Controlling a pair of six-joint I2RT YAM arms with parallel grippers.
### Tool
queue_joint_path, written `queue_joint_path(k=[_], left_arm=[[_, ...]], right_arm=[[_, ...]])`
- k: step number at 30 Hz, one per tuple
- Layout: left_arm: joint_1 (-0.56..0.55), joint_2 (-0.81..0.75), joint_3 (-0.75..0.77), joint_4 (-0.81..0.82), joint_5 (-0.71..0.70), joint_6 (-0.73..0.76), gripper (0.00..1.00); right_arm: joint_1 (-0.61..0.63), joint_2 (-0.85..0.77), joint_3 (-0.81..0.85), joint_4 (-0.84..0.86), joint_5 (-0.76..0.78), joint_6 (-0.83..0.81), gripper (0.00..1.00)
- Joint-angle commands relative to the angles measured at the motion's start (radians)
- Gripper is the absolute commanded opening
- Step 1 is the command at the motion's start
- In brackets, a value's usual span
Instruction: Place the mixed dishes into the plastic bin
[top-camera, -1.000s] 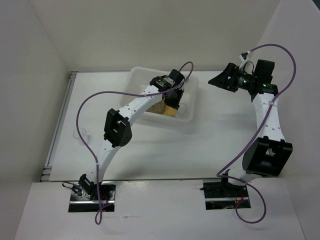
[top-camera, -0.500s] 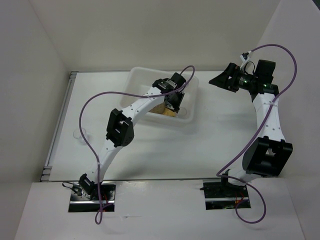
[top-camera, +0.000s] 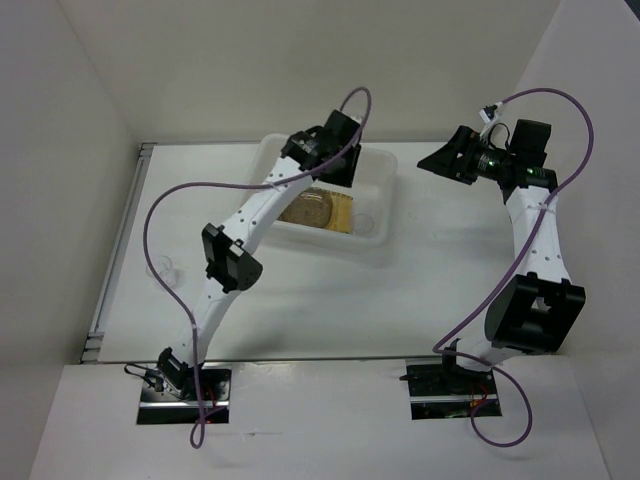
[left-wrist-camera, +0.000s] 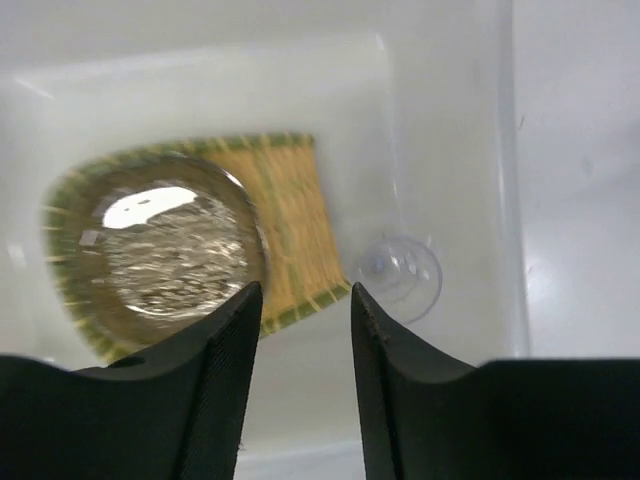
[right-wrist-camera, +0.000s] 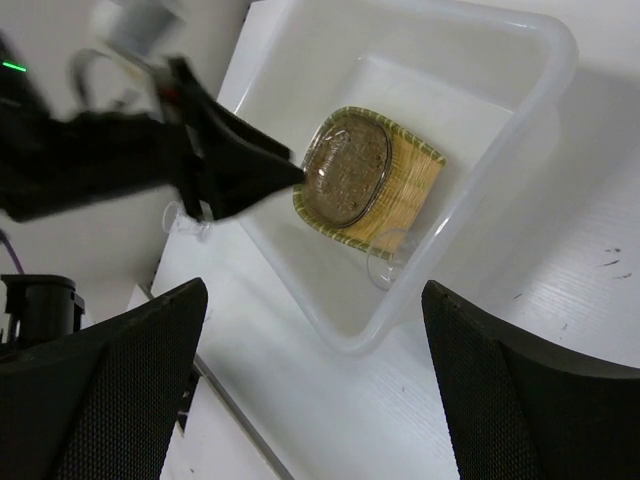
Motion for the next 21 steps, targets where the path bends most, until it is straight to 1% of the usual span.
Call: queue_joint_path(k=[1, 2, 3, 4, 5, 6, 7, 8, 9, 10, 11, 12, 13, 14, 15, 16, 19, 21], left_arm=[[0.048, -0.165, 0.180, -0.066, -0.173, -0.038, 0.49], [0.048, -0.180, 0.197, -0.095, -0.226, -0.073, 0.57], [0.075, -0.211, 0.206, -0.173, -0.338, -0.099, 0.57], [0.089, -0.226, 0.206, -0.222, -0.384, -0.133, 0.58], [0.107, -0.285, 0.174, -0.247, -0.426, -0.174, 0.59], [0.120, -0.336, 0.087, -0.247, -0.475, -0.206, 0.61], [0.143, -0.388, 0.000, -0.247, -0.510, -0.258, 0.67], [0.156, -0.494, -0.182, -0.229, -0.536, -0.306, 0.73], [0.176, -0.551, -0.279, -0.212, -0.547, -0.387, 0.77], [0.222, -0.614, -0.382, -0.185, -0.547, -0.424, 0.79], [0.251, -0.754, -0.498, -0.090, -0.534, -0.447, 0.79], [0.284, -0.828, -0.739, -0.041, -0.511, -0.496, 0.79], [0.357, -0.900, -0.850, 0.001, -0.461, -0.524, 0.79], [0.394, -1.024, -0.945, 0.072, -0.431, -0.539, 0.79], [0.431, -1.076, -1.092, 0.101, -0.401, -0.540, 0.79], [0.489, -1.141, -1.143, 0.125, -0.352, -0.540, 0.79], [0.549, -1.171, -1.275, 0.125, -0.298, -0.509, 0.79], [0.615, -1.199, -1.347, 0.124, -0.259, -0.480, 0.79]], right_arm=[[-0.007, -0.039, -0.012, 0.021, -0.025, -0.005, 0.92], [-0.007, -0.039, -0.012, 0.021, -0.025, -0.005, 0.92], [-0.007, -0.039, -0.012, 0.021, -0.025, -0.005, 0.92], [-0.007, -0.039, -0.012, 0.021, -0.025, -0.005, 0.92], [-0.007, -0.039, -0.023, 0.021, -0.025, -0.005, 0.92], [-0.007, -0.039, -0.032, 0.021, -0.025, -0.005, 0.92], [-0.007, -0.039, -0.048, 0.021, -0.034, -0.005, 0.92], [-0.007, -0.039, -0.048, 0.021, -0.034, -0.005, 0.92], [-0.007, -0.039, -0.058, 0.030, -0.034, 0.004, 0.92], [-0.007, -0.039, -0.059, 0.030, -0.034, 0.004, 0.92], [-0.007, -0.039, -0.059, 0.030, -0.034, 0.004, 0.92], [-0.007, -0.039, -0.059, 0.030, -0.034, 0.004, 0.92], [-0.007, -0.039, -0.059, 0.030, -0.034, 0.004, 0.92], [-0.007, -0.039, -0.059, 0.030, -0.034, 0.004, 0.92], [-0.007, -0.039, -0.059, 0.030, -0.034, 0.004, 0.92], [-0.007, -0.039, -0.059, 0.030, -0.034, 0.004, 0.92], [-0.007, -0.030, -0.059, 0.039, -0.034, 0.013, 0.92], [0.002, -0.021, -0.059, 0.049, -0.034, 0.022, 0.92]])
